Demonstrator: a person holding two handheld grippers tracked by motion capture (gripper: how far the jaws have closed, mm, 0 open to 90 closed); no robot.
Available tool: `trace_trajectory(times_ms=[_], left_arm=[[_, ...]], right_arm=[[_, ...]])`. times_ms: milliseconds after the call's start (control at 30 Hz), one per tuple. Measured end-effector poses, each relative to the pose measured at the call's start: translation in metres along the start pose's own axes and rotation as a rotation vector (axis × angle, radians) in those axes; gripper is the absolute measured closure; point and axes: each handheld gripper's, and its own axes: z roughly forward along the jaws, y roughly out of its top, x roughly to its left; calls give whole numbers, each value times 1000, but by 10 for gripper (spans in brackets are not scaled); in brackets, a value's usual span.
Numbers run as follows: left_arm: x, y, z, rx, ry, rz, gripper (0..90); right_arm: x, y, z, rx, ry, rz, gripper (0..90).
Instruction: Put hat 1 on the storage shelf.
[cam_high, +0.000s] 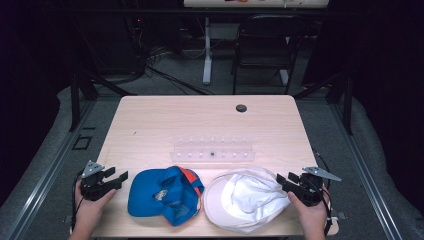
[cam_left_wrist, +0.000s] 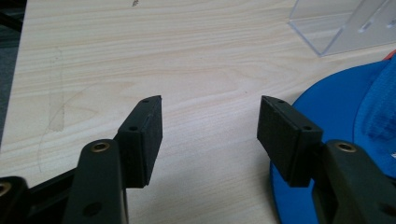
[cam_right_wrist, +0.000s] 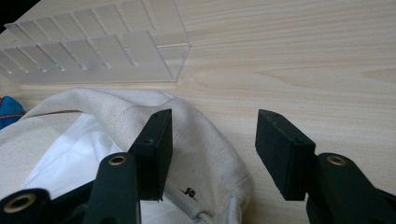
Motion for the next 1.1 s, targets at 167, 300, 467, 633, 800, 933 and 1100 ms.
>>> trace_trajectory(times_ms=[167,300,467,633,800,933,1100], left_arm=[[-2,2,-4,-40,27,19,388],[-2,3,-5,-39,11,-1,390],[-2,6,-2,-23,-34,-22,449],[-6,10,1,-19,-36,9,452],[-11,13,2,-27,-44,34,453],[-14,15,2,-6,-60,56,505],[-16,16,3,-6,-69,70,536]], right_arm=[[2,-1,-6,-23,27,-30,441],[2,-1,-9,-39,55,-13,421],[3,-1,-11,-55,88,9,403],[9,-1,-14,-47,110,14,368],[15,-2,-19,-9,12,-4,470],[18,-2,-28,11,-14,-41,604],[23,2,-34,9,-12,-63,624]])
